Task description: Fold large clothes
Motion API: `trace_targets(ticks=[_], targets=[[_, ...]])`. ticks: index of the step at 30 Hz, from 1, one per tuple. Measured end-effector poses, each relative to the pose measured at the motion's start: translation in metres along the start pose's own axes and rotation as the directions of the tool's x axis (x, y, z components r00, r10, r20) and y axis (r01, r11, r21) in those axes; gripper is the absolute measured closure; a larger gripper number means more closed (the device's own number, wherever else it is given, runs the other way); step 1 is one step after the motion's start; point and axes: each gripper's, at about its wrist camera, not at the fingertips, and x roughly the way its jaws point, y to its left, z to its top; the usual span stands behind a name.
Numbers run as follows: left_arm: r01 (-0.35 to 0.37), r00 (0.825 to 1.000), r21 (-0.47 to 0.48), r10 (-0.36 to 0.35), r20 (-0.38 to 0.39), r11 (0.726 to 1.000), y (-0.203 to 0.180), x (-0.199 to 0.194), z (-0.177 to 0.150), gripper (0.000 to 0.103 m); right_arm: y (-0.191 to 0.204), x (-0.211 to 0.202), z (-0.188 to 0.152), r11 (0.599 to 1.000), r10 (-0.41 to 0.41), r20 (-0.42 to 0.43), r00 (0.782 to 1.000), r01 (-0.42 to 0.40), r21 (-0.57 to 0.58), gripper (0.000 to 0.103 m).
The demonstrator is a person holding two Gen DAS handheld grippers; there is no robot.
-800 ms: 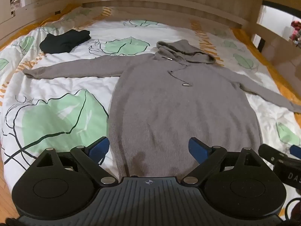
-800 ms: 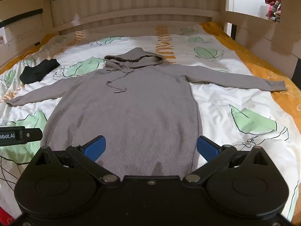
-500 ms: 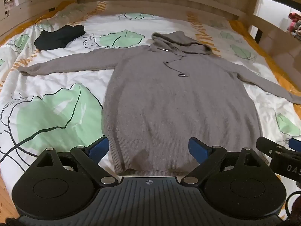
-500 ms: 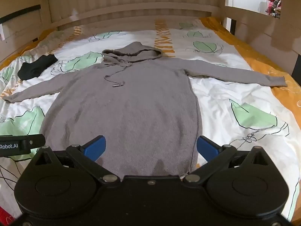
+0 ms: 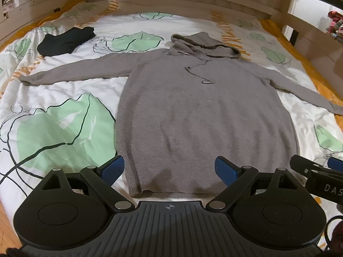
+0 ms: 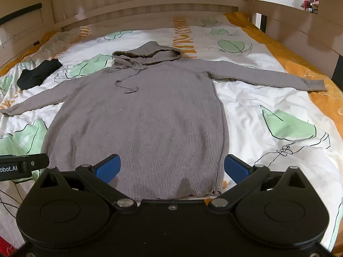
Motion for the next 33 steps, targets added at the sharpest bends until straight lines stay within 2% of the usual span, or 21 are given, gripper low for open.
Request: trace_targets(ticks=[33], targets=[[0.002, 1.000, 0.012, -0.001, -0.004, 1.000, -0.0064, 0.0016, -0.0077, 0.011, 0.0001, 0.0048, -0.0055, 1.000, 0.021, -0.036, 0.999, -0.020, 0.022, 0.001]])
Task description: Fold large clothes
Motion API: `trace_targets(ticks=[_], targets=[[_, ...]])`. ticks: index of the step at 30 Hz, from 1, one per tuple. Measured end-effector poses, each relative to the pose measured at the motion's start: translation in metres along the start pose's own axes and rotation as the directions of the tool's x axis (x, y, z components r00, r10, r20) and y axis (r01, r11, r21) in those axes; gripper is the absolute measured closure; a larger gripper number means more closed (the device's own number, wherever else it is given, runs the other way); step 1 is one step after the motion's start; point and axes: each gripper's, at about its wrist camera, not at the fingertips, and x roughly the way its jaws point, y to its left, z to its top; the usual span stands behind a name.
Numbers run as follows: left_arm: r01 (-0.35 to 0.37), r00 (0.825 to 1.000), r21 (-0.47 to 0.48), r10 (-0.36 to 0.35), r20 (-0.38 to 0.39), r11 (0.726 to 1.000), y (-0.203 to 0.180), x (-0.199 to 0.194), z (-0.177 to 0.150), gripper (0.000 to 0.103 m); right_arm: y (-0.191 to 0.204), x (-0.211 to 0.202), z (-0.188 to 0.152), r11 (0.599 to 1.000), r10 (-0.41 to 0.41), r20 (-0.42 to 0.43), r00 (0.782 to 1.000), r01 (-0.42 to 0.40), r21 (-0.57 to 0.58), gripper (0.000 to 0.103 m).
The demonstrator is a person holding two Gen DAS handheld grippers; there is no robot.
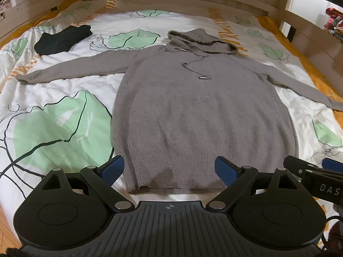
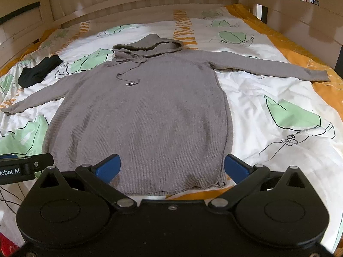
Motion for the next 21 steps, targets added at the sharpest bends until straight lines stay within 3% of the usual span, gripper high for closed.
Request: trace_targets(ticks=[15, 21], targets=[[0.013, 1.000, -0.016, -0.013, -0.012, 1.000, 0.004, 0.003, 0.002, 0.011, -0.001, 0.004, -0.002, 1.000, 0.012, -0.022, 1.000, -0.012, 0.016, 0.001], [0.053, 0.998, -0.068, -0.055, -0.019, 0.996, 0.015, 0.012, 0.007, 0.011, -0.003, 0.013, -0.002, 0.998, 0.059, -0.050, 0.997, -0.057, 0.041, 0.001]])
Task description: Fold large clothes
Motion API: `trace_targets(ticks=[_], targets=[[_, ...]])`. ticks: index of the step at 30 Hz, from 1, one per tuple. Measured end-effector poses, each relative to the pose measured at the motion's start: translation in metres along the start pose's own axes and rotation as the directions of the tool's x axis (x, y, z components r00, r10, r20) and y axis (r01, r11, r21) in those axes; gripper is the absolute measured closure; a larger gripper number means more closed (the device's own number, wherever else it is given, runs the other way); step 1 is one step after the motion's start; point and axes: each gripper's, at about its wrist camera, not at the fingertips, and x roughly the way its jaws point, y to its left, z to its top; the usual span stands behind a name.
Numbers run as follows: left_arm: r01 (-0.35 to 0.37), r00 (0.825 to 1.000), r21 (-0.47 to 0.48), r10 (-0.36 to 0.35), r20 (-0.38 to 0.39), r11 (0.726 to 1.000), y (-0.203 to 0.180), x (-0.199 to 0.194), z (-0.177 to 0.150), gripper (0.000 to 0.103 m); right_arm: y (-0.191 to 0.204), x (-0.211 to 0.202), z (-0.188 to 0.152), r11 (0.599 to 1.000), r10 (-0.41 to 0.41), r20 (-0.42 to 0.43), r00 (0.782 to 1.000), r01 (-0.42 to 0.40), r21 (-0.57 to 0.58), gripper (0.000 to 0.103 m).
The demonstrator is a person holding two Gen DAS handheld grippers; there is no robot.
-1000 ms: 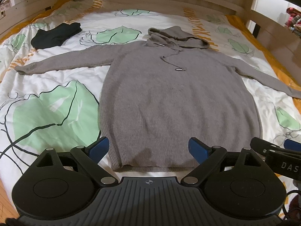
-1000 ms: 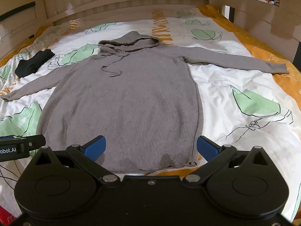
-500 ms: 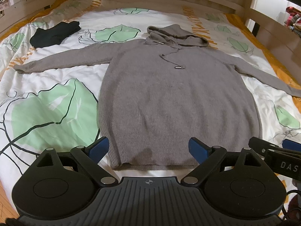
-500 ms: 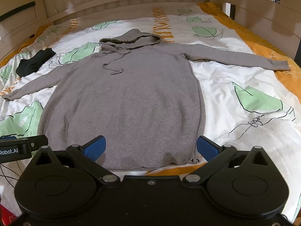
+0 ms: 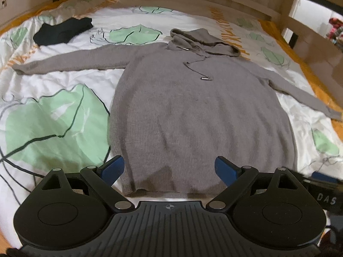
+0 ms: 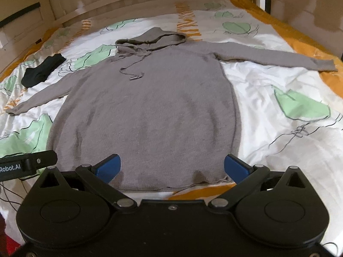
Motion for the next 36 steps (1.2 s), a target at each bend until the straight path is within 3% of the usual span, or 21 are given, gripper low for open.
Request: trace_targets(ticks=[5, 9, 16, 23, 28, 36], targets=[[0.093, 0.996, -0.045, -0.093, -0.006, 0.995, 0.011, 0.014, 0.008, 0.011, -0.003, 0.015, 0.004, 0.999, 0.050, -0.043, 0.998, -0.049, 0.020, 0.001], [0.136, 0.991, -0.016, -0.136, -0.017, 0.991, 0.012, 0.027, 0.016, 0.011, -0.005, 0.028, 0.010, 0.995, 0.093, -0.071, 0.993, -0.091, 0.029, 0.001], [0.083, 0.997, 0.040, -0.083, -0.004, 0.996, 0.011, 0.045, 0.039, 0.011, -0.007, 0.053, 0.027, 0.988, 0.156, -0.109, 0.982, -0.156, 0.012, 0.001], [0.028, 0.999, 0.100, -0.030, 0.022, 0.995, 0.010, 0.067, 0.073, 0.011, -0.010, 0.078, 0.049, 0.989, 0.147, -0.117, 0.982, -0.150, -0.015, 0.001], [-0.022, 0.999, 0.120, 0.017, 0.038, 0.993, 0.011, 0.090, 0.094, 0.011, -0.012, 0.099, 0.065, 0.994, 0.097, -0.115, 0.989, -0.103, -0.045, 0.001], [-0.069, 0.994, 0.057, 0.065, 0.083, 0.996, 0.041, 0.124, 0.134, 0.011, -0.011, 0.126, 0.091, 0.991, 0.104, -0.067, 0.992, -0.109, -0.073, 0.001]])
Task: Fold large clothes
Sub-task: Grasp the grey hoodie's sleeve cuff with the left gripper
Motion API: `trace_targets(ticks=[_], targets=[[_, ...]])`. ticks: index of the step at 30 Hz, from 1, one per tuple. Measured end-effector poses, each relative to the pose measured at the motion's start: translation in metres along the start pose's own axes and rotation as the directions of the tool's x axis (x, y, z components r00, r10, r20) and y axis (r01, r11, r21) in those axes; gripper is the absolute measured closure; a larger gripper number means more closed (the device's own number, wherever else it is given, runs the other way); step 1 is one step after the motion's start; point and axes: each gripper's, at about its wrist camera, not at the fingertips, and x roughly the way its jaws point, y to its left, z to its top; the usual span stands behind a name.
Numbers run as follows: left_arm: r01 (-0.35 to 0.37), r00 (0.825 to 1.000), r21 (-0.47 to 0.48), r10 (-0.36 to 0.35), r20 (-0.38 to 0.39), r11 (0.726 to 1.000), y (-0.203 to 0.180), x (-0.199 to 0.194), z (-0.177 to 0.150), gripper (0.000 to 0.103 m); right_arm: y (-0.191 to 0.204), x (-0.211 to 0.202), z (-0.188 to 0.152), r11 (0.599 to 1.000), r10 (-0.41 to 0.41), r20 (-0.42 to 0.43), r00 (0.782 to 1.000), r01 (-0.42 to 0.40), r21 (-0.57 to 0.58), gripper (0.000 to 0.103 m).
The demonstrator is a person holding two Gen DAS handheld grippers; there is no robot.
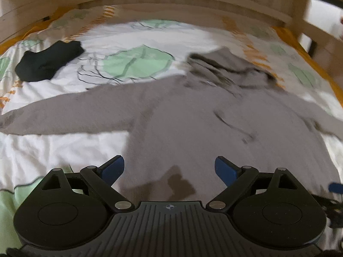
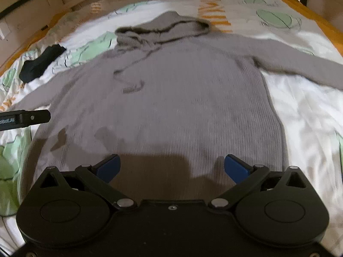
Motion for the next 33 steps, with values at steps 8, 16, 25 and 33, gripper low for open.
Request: trace_targets(ticks=[8, 16, 25, 33], targets=[[-0.064, 0.997, -0.135, 0.070, 0.042, 0.989, 0.076, 0.028, 0.028, 0.011, -0.002, 0.013, 0.027, 0.995, 0.102, 0.135, 0.986, -0.104, 0.008, 0.001], [-0.118, 0.989, -0.290, 0.138, 0.047, 0.950, 0.170, 0.038, 0.040, 0.011, 0.009, 0.041, 0.045, 0.993, 0.117, 0.139, 0.983, -0.113, -0.039, 0.001], [-0.110, 0.989, -0.476, 0.144, 0.036, 0.872, 0.271, 0.037, 0.037, 0.011, 0.051, 0.047, 0.043, 0.982, 0.066, 0.163, 0.984, -0.036, -0.183, 0.001], [-0.062, 0.998, -0.631, 0.065, -0.018, 0.773, 0.333, 0.064, 0.023, 0.011, 0.063, 0.061, 0.040, 0.992, 0.039, 0.062, 0.997, -0.031, -0.120, 0.001]])
